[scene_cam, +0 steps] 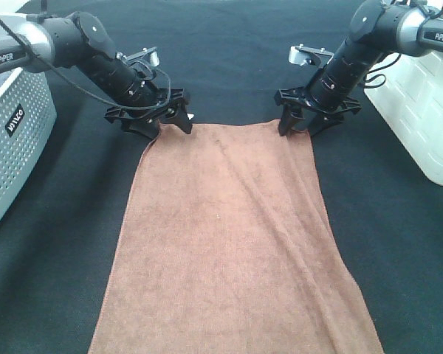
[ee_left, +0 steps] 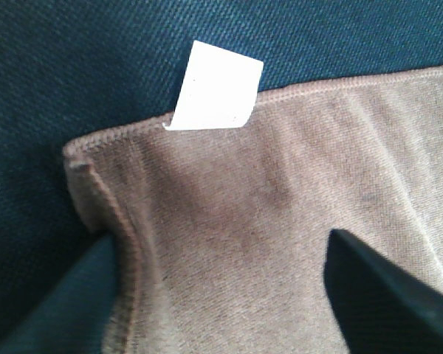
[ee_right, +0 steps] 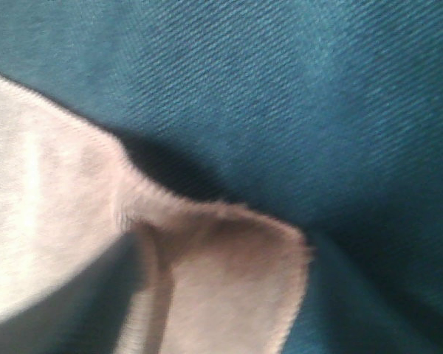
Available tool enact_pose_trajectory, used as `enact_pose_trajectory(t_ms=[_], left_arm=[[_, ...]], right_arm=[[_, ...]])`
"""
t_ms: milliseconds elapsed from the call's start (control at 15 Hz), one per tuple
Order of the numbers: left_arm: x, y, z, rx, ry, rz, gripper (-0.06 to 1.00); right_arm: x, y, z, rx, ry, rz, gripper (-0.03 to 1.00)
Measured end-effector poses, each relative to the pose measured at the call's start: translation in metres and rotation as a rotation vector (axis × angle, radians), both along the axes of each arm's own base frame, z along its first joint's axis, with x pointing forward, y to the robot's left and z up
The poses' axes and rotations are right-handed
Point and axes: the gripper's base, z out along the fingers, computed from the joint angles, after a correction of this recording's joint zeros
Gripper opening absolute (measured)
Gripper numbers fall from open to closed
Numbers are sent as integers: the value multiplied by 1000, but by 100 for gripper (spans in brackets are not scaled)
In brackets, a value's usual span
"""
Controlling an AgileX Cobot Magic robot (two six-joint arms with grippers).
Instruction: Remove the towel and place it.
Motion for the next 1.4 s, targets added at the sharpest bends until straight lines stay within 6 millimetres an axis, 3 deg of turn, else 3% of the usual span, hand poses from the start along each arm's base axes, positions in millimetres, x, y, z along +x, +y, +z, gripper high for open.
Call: enact_pose_trajectory(t_ms=[133, 400, 600, 667, 733, 1400], left_arm=[[0, 0, -1, 0, -2, 2, 56], [0, 1, -6, 14, 1, 0, 28], [-1, -2, -8, 34, 0, -15, 3], [-1, -2, -8, 37, 0, -16, 1], [-1, -1, -9, 46, -2, -19, 1], [4, 1, -1, 140, -84, -63, 1]], right_arm=[[1, -2, -1, -20, -8, 5, 43], [1, -1, -3, -18, -10, 3, 34], [2, -3, -3, -32, -20, 6, 21], [2, -4, -4, -51, -28, 11, 7], [3, -5, -4, -64, -33, 16, 0], [9, -7, 5, -178, -145, 105, 0]])
